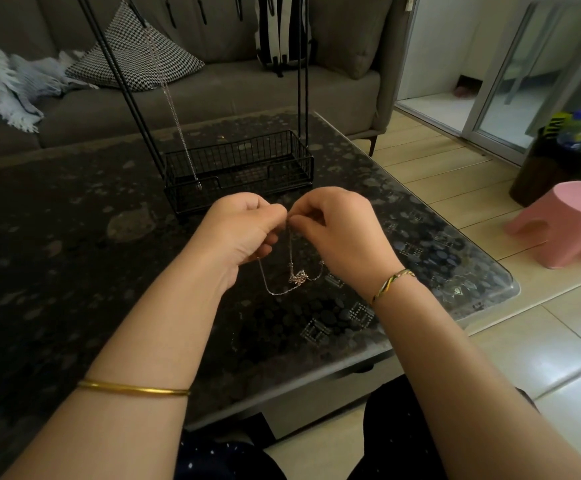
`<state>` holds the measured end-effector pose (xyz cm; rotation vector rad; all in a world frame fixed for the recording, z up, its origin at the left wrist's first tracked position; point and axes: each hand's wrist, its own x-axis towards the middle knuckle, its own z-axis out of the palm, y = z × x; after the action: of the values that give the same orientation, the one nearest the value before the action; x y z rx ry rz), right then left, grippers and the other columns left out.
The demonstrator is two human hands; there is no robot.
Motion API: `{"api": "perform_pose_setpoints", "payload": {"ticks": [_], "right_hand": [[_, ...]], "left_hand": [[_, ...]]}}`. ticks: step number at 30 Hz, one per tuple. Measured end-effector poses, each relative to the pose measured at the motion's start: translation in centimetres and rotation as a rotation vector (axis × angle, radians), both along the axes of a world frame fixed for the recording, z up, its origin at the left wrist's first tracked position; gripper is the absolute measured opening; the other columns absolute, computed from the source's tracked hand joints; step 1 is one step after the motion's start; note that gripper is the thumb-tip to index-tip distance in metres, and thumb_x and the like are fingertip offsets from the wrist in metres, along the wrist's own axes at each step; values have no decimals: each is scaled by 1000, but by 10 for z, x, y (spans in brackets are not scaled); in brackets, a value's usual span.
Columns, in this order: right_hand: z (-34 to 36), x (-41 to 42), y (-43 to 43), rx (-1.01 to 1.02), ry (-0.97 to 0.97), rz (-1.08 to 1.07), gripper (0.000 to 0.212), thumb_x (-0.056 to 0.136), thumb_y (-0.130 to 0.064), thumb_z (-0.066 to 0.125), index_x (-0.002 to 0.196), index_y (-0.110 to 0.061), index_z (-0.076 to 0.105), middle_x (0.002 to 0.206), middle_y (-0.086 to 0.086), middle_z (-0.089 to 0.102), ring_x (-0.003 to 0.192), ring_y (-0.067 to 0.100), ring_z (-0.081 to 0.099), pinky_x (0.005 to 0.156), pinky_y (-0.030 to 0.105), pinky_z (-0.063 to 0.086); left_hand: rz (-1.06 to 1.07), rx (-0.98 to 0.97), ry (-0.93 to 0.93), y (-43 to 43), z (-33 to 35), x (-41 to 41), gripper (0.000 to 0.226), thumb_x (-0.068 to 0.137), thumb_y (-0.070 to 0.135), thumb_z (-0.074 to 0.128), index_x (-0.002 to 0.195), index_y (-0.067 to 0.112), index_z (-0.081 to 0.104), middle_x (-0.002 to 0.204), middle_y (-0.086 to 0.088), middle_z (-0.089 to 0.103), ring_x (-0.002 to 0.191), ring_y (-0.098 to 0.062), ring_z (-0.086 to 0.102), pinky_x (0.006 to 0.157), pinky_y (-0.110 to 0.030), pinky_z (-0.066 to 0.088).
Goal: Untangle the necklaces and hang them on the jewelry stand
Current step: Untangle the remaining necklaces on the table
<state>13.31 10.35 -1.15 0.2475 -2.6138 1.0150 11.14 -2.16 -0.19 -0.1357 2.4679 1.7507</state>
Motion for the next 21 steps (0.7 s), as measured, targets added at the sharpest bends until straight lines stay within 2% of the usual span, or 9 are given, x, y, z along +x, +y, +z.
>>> {"api": "perform_pose_setpoints", "payload": {"ticks": [4, 8, 12, 15, 17, 19, 21], "right_hand": [[-1, -1, -3, 162, -21, -42, 16, 94, -22, 53, 99, -13, 65, 106, 5, 59, 100, 21, 54, 86, 35, 44], [-2, 3, -5, 285, -47, -78, 17, 96, -16, 47, 108, -10, 58, 112, 7, 54, 107, 26, 50, 89, 38, 44], [0, 10, -5, 391, -41, -71, 20, 96, -14, 43, 115, -10, 50, 117, 7, 49, 111, 27, 45, 91, 40, 43], [4, 15, -3, 363, -69, -45, 20, 95, -17, 45, 114, -11, 50, 116, 6, 48, 111, 26, 45, 92, 42, 42], [6, 20, 1, 307, -79, -25, 18, 95, -18, 46, 110, -11, 51, 115, 5, 49, 110, 25, 45, 92, 42, 42], [4, 23, 4, 242, -62, -16, 11, 95, -16, 46, 104, -12, 51, 111, 5, 50, 107, 24, 46, 91, 41, 42], [1, 26, 9, 153, -36, -22, 2, 95, -13, 45, 94, -15, 47, 105, 5, 50, 103, 24, 46, 88, 41, 42]], "left_hand": [[-9, -93, 103, 3, -1, 2, 10, 84, 10, 59, 75, 11, 63, 68, 1, 58, 63, -9, 53, 52, -18, 41], [-72, -197, 186, 5, 0, 5, 7, 83, 10, 62, 76, 8, 64, 72, -3, 61, 68, -12, 58, 56, -21, 46], [-103, -199, 172, 5, 1, 8, 11, 84, 7, 63, 74, 10, 61, 74, -6, 61, 72, -19, 64, 67, -36, 60], [-125, -167, 195, 5, 0, 14, 13, 87, 4, 60, 76, 11, 59, 79, -9, 62, 76, -24, 67, 69, -47, 61], [-128, -185, 244, 6, 1, 18, 13, 89, 5, 58, 78, 12, 58, 83, -10, 62, 78, -28, 69, 68, -50, 60], [-106, -123, 219, 6, 3, 21, 13, 89, 4, 56, 79, 11, 58, 86, -9, 60, 80, -25, 67, 65, -44, 61], [-114, 51, 90, 6, 6, 26, 15, 90, 2, 56, 78, 11, 59, 90, -10, 58, 81, -20, 64, 60, -35, 60]]}}
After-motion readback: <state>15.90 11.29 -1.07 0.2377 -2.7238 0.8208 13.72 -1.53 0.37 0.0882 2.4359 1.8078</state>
